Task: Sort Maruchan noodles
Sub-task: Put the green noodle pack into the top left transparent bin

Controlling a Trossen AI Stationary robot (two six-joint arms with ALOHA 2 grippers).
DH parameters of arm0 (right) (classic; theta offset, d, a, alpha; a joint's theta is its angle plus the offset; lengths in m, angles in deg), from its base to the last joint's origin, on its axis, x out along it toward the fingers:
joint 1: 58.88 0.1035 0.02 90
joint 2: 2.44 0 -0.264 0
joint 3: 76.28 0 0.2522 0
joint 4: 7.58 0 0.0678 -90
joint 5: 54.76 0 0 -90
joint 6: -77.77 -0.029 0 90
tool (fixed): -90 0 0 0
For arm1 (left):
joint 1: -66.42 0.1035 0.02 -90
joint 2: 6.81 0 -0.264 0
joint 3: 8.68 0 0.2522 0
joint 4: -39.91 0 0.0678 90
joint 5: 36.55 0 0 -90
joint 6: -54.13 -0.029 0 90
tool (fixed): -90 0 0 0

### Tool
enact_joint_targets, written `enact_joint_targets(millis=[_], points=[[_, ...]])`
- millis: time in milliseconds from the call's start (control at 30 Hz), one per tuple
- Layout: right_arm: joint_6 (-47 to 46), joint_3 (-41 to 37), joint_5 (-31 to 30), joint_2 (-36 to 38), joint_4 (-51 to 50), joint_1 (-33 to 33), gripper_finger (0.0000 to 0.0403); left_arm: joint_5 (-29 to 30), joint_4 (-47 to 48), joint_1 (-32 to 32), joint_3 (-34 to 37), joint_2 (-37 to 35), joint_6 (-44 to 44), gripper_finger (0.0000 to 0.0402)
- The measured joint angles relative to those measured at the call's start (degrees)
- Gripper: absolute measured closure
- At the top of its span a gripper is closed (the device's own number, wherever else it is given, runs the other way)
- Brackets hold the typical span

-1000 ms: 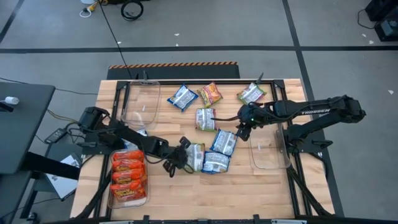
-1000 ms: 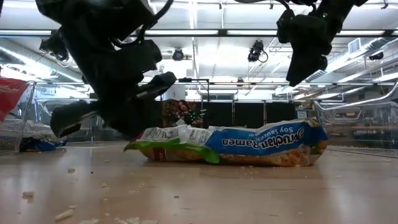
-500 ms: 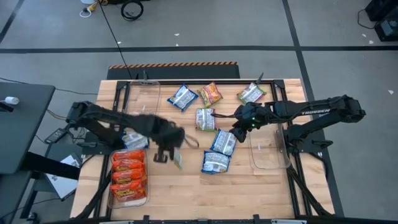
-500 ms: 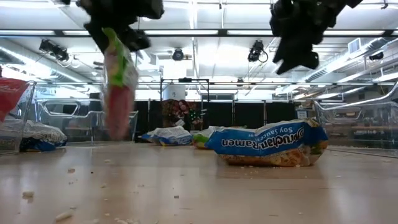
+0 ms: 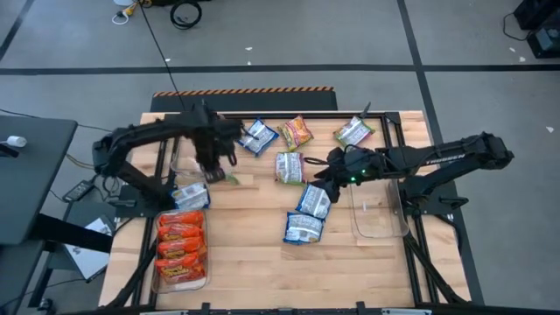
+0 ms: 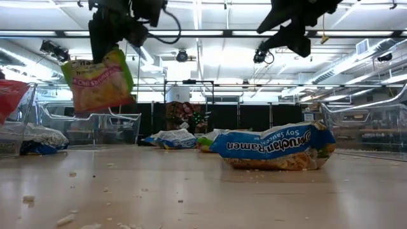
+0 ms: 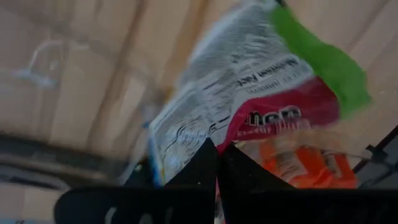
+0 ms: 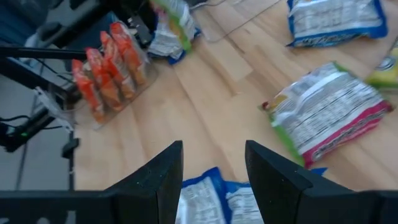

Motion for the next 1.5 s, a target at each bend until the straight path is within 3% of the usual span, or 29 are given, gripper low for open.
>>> enact_joint_targets(millis=[300,467,667,767,933,1200,1500], points=[[-4.6,0.0,-1.4,0.0,0.4,3.5,0.0225,0.4,-0.1,15.8,-6.0,-3.0,-9.8,0.0395],[-6.1,0.0,-1.5,0.0,0.5,3.7,0.0225,7.2,-0.2,22.3,-10.5,-2.7,-14.9,0.0395],[-3.3,0.0,-3.7,0.0,0.5,3.1,0.0225,12.9,-1.2,27.9,-7.7,0.4,-17.0,0.0395],[-0.2,0.0,-5.5,0.0,0.8,2.1,0.0225,14.1,-6.0,30.3,-4.5,2.7,-18.7,0.0395],[4.0,0.0,-8.4,0.0,1.4,-0.4,0.0225,14.3,-9.8,31.9,-1.4,7.5,-21.1,0.0395],[12.4,0.0,-8.7,0.0,5.3,-5.3,0.0224,14.6,-7.6,31.7,-0.3,15.1,-22.1,0.0395],[16.9,0.0,-5.6,0.0,7.0,-11.3,0.0224,24.7,-2.0,31.2,-0.7,15.4,-21.6,0.0395]])
